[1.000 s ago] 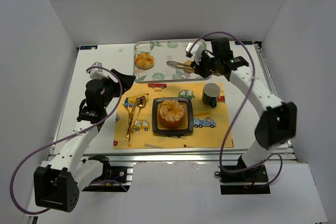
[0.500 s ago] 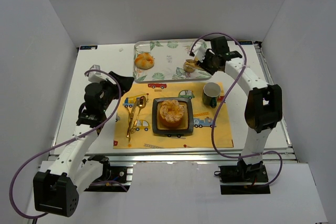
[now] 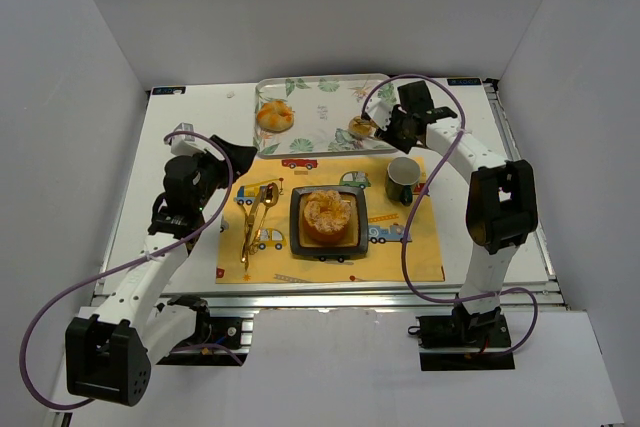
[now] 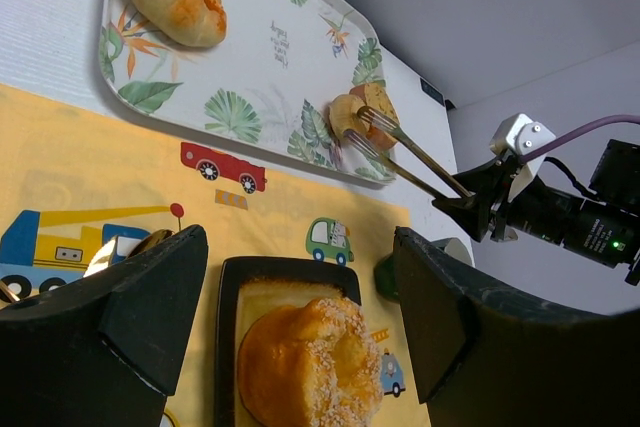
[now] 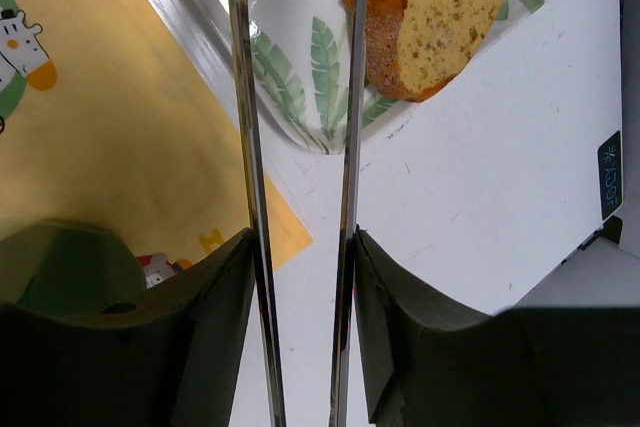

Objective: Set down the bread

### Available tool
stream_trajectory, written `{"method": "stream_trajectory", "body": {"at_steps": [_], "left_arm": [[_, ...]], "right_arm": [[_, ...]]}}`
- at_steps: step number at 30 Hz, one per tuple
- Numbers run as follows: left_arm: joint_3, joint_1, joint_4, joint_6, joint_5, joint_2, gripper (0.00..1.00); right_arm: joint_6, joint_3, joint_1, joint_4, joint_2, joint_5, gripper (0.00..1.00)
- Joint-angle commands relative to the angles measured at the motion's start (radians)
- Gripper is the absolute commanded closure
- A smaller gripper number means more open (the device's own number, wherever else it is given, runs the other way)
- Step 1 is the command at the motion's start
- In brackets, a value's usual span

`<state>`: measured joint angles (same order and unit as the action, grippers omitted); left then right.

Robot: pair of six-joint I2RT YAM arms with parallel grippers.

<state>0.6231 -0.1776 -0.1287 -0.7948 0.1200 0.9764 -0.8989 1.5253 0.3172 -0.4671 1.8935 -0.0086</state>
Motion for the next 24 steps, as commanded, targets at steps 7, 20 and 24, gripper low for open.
{"method": "stream_trajectory", "body": {"at_steps": [7,20,24], "left_arm": [[0.006,0.001,-0.034,-0.003,0.01,0.002,0.16],[0.006,0.003,-0.029,-0.003,0.009,-0.001,0.16],[0.009,0.003,-0.028,-0.003,0.009,-0.001,0.16]], "right_arm": [[-0.043,0.004,0.002,0.056,-0.047,0.059,0.52],[-0.072,-0.014,0.023,0.105,-0.048,0.07,0.52],[-0.086,-0.017,0.031,0.108,-0.037,0.082,0.54]]}}
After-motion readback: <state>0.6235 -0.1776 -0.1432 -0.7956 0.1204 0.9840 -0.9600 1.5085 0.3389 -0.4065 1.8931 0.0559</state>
